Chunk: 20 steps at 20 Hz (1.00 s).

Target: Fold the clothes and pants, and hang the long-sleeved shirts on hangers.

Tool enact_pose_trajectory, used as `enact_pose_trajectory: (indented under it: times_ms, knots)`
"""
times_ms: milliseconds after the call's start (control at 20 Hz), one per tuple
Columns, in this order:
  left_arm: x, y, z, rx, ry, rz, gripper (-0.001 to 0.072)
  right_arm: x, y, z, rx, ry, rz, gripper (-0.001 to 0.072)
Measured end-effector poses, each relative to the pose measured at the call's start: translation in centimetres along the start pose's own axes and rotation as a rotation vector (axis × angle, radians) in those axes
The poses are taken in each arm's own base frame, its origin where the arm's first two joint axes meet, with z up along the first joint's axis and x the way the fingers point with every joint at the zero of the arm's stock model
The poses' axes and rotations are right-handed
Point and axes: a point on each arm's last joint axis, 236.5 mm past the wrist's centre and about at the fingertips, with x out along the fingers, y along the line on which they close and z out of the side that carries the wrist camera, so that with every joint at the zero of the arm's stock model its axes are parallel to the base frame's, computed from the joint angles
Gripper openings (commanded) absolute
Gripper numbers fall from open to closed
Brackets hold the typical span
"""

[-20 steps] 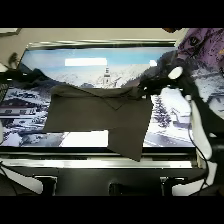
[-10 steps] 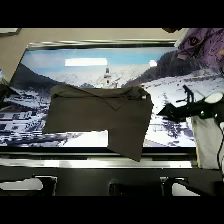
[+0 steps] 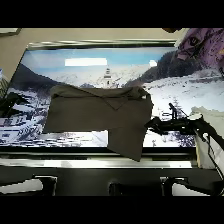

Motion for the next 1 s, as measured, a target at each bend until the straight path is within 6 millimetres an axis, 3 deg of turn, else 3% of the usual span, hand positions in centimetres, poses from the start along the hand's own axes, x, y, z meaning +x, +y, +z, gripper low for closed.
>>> enact_pose_trajectory:
  times_ms: [100,200,250,300,350,650,800,1000]
  knots:
    - [0.2,-0.2,0.0,0.005,-0.002,0.001,0.0693,0.7,0.1,0.0,-0.002,-0.001,0.003,0.0498]
    - [0.3,-0.3,0.0,0.009,-0.004,0.0,0.0694,1.4,0.2,-0.2,-0.01,0.007,-0.001,0.0453]
    - [0.3,-0.3,0.0,0.01,-0.005,0.002,0.0693,1.8,0.3,-0.4,-0.021,0.014,-0.006,0.0353]
    - [0.4,-0.1,0.0,0.013,-0.005,0.01,0.0692,2.3,0.4,-0.8,-0.032,0.028,-0.014,0.0133]
    - [0.4,0.1,0.0,0.016,-0.004,0.022,0.0692,2.8,0.4,-1.1,-0.044,0.043,-0.024,0.0029]
    - [1.0,4.0,-1.1,0.004,0.029,0.126,0.0693,3.1,1.6,-1.7,-0.066,0.053,-0.02,0.003]
    - [2.6,5.6,-1.8,-0.019,0.022,0.069,0.0693,2.5,2.6,-1.5,-0.07,0.033,-0.008,0.0031]
    - [5.7,6.9,-4.2,-0.045,0.066,-0.017,0.0693,1.9,3.5,-1.2,-0.064,0.011,-0.001,0.0031]
